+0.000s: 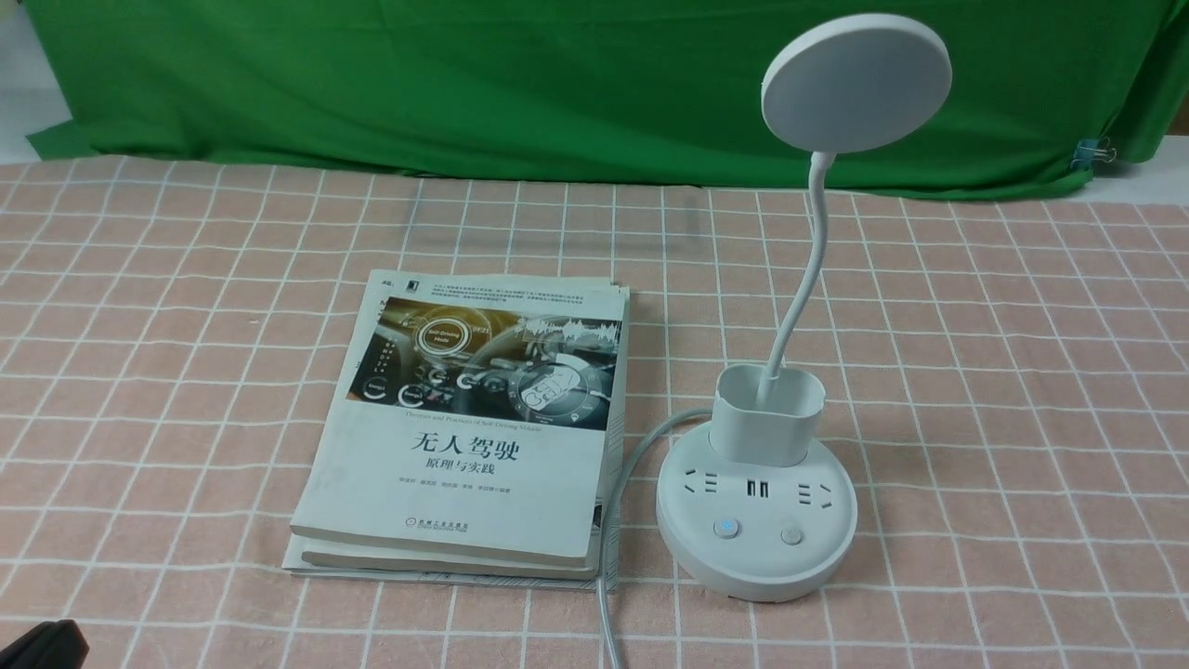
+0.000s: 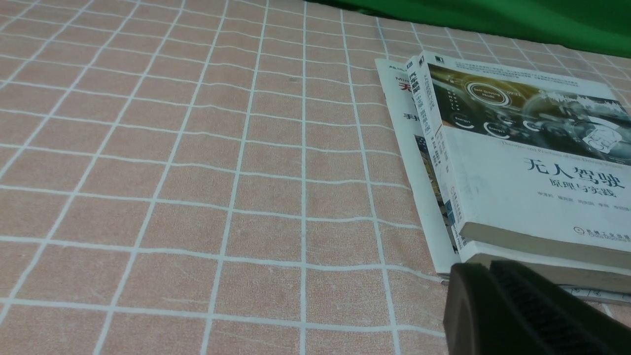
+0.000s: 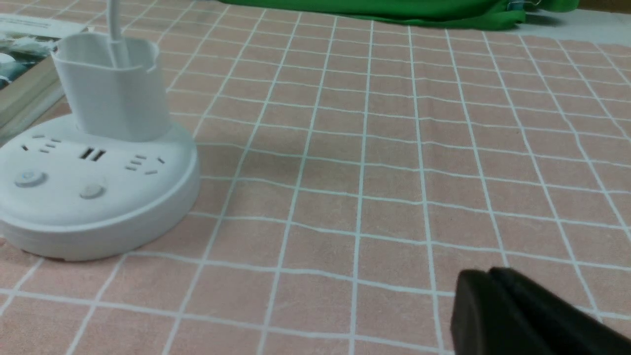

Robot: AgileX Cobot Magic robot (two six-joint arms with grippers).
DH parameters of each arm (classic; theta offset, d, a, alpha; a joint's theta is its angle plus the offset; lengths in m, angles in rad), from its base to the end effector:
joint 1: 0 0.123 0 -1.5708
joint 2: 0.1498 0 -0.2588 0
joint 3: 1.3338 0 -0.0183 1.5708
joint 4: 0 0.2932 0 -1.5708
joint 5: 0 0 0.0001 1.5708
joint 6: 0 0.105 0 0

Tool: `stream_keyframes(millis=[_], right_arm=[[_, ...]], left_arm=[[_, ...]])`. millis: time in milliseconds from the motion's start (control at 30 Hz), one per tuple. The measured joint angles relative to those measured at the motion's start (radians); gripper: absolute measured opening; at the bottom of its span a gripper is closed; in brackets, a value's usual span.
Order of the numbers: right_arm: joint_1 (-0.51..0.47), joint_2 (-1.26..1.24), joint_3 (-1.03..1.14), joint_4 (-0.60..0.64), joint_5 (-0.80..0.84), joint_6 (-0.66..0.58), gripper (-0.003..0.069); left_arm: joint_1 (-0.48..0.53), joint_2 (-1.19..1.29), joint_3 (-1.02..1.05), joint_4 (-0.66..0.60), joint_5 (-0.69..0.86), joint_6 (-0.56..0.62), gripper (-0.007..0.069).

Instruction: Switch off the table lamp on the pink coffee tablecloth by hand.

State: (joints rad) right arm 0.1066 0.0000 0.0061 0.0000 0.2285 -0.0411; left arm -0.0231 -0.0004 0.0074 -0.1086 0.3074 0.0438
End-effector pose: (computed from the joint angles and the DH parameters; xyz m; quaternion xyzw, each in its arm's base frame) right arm 0.1379 0.0148 0.1881 -0.0559 0.7552 0.0214 0.6528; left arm 0.1370 -0.0066 0.1797 -0.0041 0.7821 -0.0386 0.6219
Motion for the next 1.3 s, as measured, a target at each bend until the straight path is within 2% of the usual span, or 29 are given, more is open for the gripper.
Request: stream_keyframes(millis=[1300], right_arm=[[0.0,0.0,0.0,0.0,0.0,0.001,0.016]], left_arm=[[0.0,0.0,0.0,0.0,0.0,0.0,0.0006]])
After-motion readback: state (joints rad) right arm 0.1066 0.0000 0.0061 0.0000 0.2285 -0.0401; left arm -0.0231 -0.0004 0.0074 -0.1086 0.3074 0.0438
